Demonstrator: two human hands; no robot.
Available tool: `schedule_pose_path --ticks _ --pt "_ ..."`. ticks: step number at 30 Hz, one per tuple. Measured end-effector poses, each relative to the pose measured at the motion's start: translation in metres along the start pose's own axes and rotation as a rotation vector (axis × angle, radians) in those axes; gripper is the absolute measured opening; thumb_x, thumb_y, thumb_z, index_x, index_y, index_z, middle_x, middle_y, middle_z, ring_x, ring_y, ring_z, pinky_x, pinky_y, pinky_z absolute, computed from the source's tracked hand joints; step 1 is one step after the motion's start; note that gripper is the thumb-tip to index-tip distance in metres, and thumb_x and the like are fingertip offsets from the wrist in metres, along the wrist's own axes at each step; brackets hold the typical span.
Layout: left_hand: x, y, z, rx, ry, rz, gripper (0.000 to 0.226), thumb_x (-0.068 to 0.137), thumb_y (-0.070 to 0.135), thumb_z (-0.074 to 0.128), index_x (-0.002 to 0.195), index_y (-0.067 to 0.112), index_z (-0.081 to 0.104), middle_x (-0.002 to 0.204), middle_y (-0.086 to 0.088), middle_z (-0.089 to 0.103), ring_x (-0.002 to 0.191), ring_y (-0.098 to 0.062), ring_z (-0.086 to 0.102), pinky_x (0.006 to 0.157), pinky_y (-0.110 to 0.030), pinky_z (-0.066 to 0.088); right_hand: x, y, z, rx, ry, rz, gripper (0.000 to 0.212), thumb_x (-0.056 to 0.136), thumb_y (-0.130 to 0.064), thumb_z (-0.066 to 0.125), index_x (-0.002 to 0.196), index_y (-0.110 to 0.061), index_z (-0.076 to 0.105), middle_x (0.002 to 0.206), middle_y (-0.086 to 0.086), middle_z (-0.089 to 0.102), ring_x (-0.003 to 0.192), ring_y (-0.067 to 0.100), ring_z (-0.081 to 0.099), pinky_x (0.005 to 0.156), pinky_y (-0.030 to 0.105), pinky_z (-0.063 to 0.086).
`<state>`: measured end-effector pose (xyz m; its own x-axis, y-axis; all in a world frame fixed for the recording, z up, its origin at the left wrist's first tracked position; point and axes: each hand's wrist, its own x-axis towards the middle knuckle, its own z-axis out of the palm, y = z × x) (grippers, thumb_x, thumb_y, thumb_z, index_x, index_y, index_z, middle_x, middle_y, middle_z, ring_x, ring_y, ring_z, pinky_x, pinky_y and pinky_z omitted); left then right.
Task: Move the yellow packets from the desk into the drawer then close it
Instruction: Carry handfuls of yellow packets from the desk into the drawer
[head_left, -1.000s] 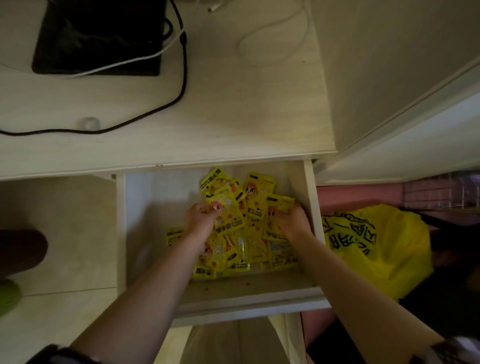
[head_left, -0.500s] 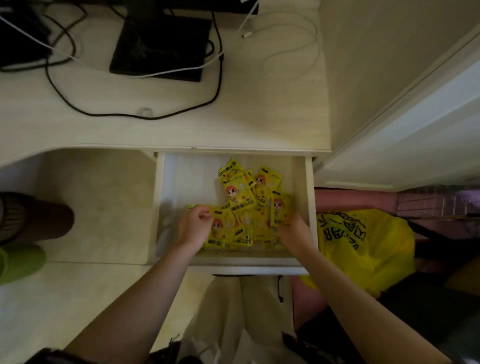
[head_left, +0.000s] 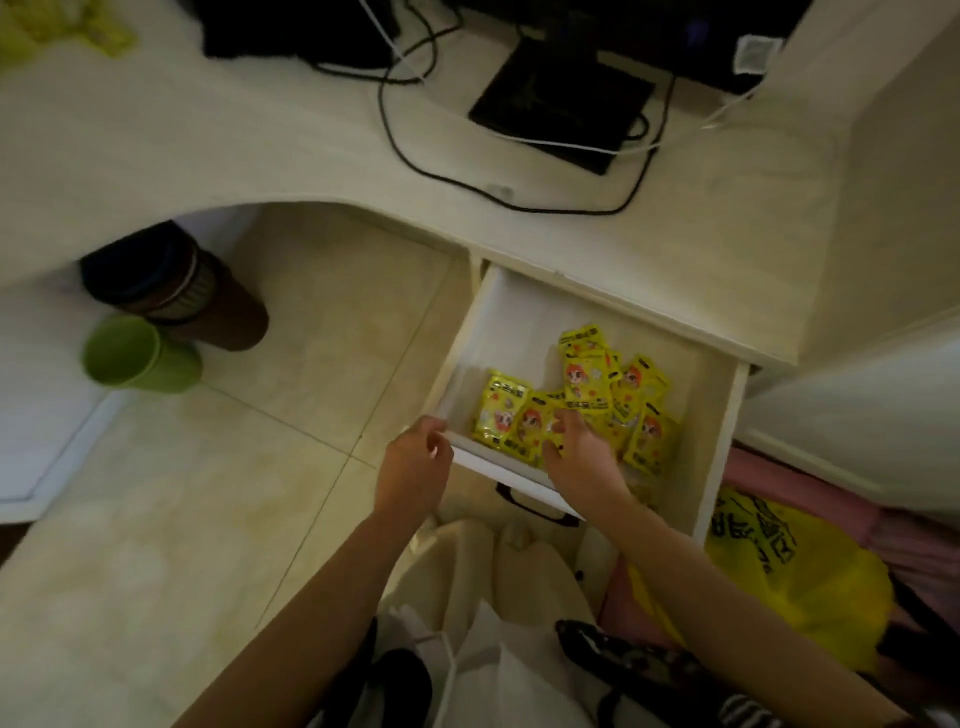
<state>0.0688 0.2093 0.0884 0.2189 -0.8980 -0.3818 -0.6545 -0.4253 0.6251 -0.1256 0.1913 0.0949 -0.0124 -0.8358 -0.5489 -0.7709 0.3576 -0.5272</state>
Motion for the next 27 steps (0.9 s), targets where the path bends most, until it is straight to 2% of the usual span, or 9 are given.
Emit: schedule_pose_path --ticks 3,8,14,20,23,27 --pt "-0.012 -0.025 -0.024 -0.022 0.073 -0.051 0.024 0.092 0.014 0.053 0.113 0.016 0.064 0.099 -0.004 0.068 0.092 -0.019 0.063 0.074 -0.022 0.041 -0.001 -0.034 0.020 -0.107 -0.031 -0.105 0.033 0.095 -0.017 0.046 0.126 -0.006 0.044 0.125 0.015 0.054 0.115 0.034 0.053 0.084 0.037 0.046" --pt "-0.028 -0.075 -0.069 -0.041 0.181 -0.123 0.024 0.094 0.018 0.050 0.114 0.017 0.062 0.104 -0.003 0.067 0.097 -0.016 0.061 0.079 -0.022 0.043 -0.007 -0.091 0.062 -0.305 -0.098 -0.262 0.034 0.096 -0.022 0.045 0.128 -0.009 0.041 0.126 0.011 0.057 0.113 0.032 0.055 0.090 0.038 0.043" --pt "-0.038 -0.147 -0.128 0.014 0.240 -0.197 0.025 0.095 0.021 0.047 0.117 0.021 0.060 0.110 0.001 0.065 0.098 -0.014 0.060 0.080 -0.023 0.047 -0.010 -0.162 0.120 -0.305 -0.169 -0.360 0.041 0.097 -0.020 0.043 0.136 -0.009 0.040 0.135 0.010 0.053 0.119 0.026 0.053 0.091 0.033 0.045" --pt "-0.027 -0.205 -0.191 0.044 0.280 -0.218 0.023 0.095 0.022 0.047 0.116 0.021 0.058 0.103 0.003 0.065 0.097 -0.013 0.058 0.077 -0.024 0.046 -0.010 -0.228 0.175 -0.291 -0.220 -0.418 0.044 0.098 -0.020 0.040 0.140 -0.008 0.038 0.137 0.011 0.051 0.121 0.022 0.052 0.096 0.030 0.043" --pt "-0.015 -0.227 -0.219 0.056 0.302 -0.241 0.023 0.095 0.021 0.047 0.115 0.020 0.058 0.101 0.002 0.065 0.096 -0.014 0.057 0.075 -0.023 0.043 -0.003 -0.259 0.194 -0.297 -0.228 -0.434 0.042 0.098 -0.021 0.040 0.138 -0.009 0.040 0.136 0.010 0.053 0.119 0.023 0.053 0.097 0.033 0.046" --pt "0.010 -0.246 -0.253 0.050 0.330 -0.248 0.023 0.094 0.019 0.049 0.115 0.017 0.059 0.101 0.000 0.066 0.098 -0.016 0.058 0.077 -0.027 0.047 0.016 -0.305 0.210 -0.323 -0.230 -0.463 0.042 0.097 -0.020 0.040 0.137 -0.008 0.041 0.136 0.010 0.052 0.121 0.024 0.052 0.099 0.038 0.046"
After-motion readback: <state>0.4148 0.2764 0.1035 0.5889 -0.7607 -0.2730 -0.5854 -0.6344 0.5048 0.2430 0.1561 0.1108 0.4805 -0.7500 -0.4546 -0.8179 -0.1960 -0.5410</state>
